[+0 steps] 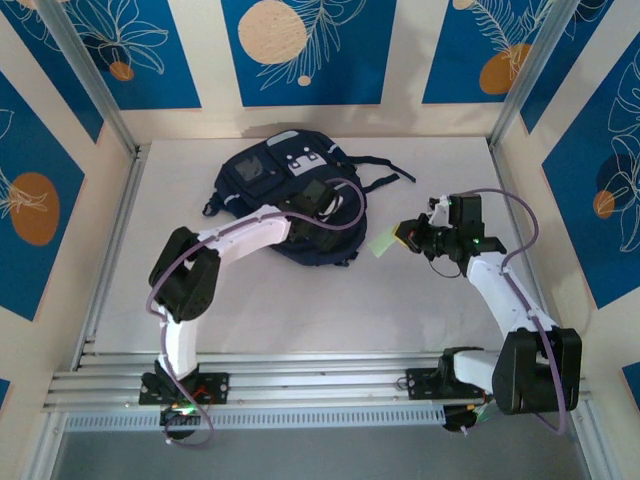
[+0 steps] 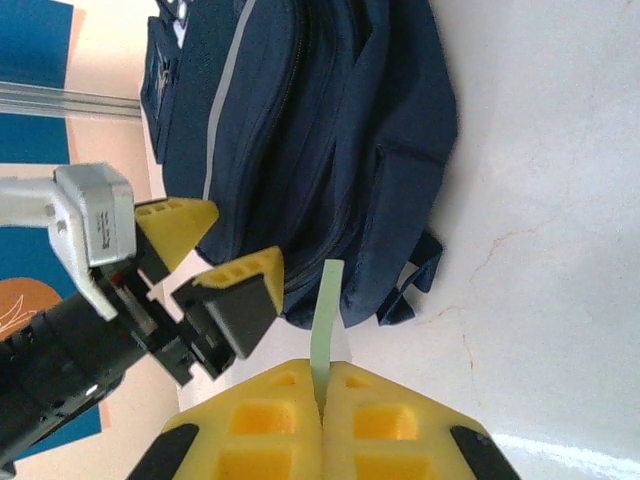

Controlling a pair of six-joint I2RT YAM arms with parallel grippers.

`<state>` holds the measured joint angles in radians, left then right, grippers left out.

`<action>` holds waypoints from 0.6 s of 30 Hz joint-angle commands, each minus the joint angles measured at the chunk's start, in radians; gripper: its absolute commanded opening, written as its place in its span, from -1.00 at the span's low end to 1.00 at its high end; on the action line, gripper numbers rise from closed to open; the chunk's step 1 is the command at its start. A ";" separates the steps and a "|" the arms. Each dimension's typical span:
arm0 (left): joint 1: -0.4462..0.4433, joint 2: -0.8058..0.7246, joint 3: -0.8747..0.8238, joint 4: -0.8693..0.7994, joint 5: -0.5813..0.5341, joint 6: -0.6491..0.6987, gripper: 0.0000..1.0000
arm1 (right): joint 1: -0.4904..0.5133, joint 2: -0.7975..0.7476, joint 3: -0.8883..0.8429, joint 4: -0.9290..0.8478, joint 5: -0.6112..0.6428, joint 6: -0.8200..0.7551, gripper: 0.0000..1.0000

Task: Pack the student bag
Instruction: Open the student bag at the top-center of the table.

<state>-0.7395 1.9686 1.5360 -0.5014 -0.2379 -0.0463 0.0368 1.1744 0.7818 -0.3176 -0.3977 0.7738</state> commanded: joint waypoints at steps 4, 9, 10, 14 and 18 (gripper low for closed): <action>0.033 0.031 0.073 0.044 -0.058 0.038 0.61 | -0.008 -0.029 -0.014 -0.023 -0.042 0.002 -1.00; 0.070 0.085 0.113 0.033 -0.038 0.034 0.36 | -0.008 -0.024 -0.008 -0.017 -0.051 0.008 -1.00; 0.075 0.092 0.120 0.028 -0.032 0.037 0.28 | -0.007 -0.022 -0.007 -0.015 -0.052 0.010 -1.00; 0.078 0.098 0.133 0.012 -0.005 0.051 0.23 | -0.006 -0.022 -0.006 -0.011 -0.055 0.014 -1.00; 0.077 0.095 0.132 -0.008 0.036 0.051 0.45 | -0.004 -0.017 -0.010 0.005 -0.057 0.028 -1.00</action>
<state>-0.6762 2.0556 1.6356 -0.4770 -0.2283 -0.0051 0.0341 1.1603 0.7811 -0.3237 -0.4232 0.7853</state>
